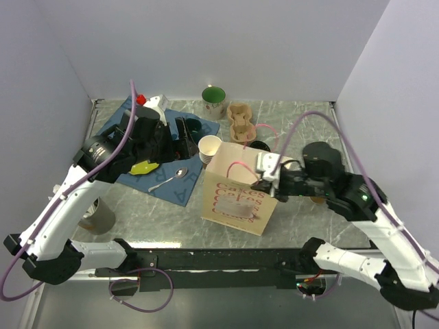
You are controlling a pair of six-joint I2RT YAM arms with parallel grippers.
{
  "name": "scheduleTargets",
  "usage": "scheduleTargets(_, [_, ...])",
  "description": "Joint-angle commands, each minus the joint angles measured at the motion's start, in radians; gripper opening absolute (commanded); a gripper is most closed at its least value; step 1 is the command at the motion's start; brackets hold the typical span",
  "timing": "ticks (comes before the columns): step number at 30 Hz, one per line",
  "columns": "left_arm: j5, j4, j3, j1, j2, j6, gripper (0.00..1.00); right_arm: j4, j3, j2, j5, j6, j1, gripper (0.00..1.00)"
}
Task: Pack the takeout coffee
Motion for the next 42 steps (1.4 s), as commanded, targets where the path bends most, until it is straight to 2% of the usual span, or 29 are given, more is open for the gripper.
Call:
scheduleTargets(1, [-0.038,-0.009,-0.006,0.007,0.002,-0.032,0.98,0.114,-0.025,0.042,0.143,-0.09,0.092,0.0])
scheduleTargets(4, [-0.007,0.015,-0.053,0.01,-0.018,-0.046,0.99,0.122,-0.037,0.093,0.153,-0.11,0.141,0.0])
scheduleTargets(7, [0.055,0.069,-0.141,0.01,-0.043,-0.058,0.99,0.186,-0.105,0.096,0.144,-0.089,0.164,0.06])
scheduleTargets(8, [0.065,0.08,-0.156,0.01,-0.056,-0.064,0.97,0.198,-0.134,0.09,0.14,-0.081,0.168,0.14])
scheduleTargets(10, [0.086,0.104,-0.184,0.01,-0.069,-0.072,0.96,0.208,-0.148,0.088,0.149,-0.058,0.188,0.22])
scheduleTargets(13, [0.117,0.127,-0.237,0.01,-0.089,-0.054,0.95,0.194,-0.139,0.089,0.163,-0.028,0.198,0.4])
scheduleTargets(14, [0.14,0.133,-0.241,0.01,-0.09,-0.049,0.94,0.186,-0.123,0.085,0.166,-0.018,0.198,0.49])
scheduleTargets(17, [0.172,0.155,-0.245,0.01,-0.092,-0.031,0.9,0.174,-0.088,0.069,0.173,0.014,0.198,0.56])
scheduleTargets(25, [0.26,0.238,-0.285,0.009,-0.064,0.005,0.86,0.179,0.009,0.036,0.215,0.191,0.198,0.63])
scheduleTargets(30, [0.244,0.227,-0.294,0.009,-0.02,0.034,0.74,0.205,0.113,0.062,0.394,0.333,0.198,0.63])
scheduleTargets(33, [0.218,0.236,-0.294,0.007,-0.018,0.046,0.66,0.154,0.242,0.131,0.557,0.416,0.193,0.63])
scheduleTargets(34, [0.214,0.239,-0.299,0.007,-0.018,0.049,0.58,0.134,0.272,0.172,0.602,0.469,0.19,0.64])
scheduleTargets(36, [0.211,0.241,-0.3,0.007,-0.015,0.058,0.52,0.104,0.369,0.22,0.655,0.524,0.164,0.63])
scheduleTargets(40, [0.209,0.247,-0.308,0.006,-0.008,0.074,0.52,0.018,0.536,0.364,0.765,0.65,0.113,0.61])
scheduleTargets(42, [0.2,0.251,-0.311,0.004,-0.001,0.084,0.51,-0.008,0.595,0.397,0.761,0.689,0.066,0.61])
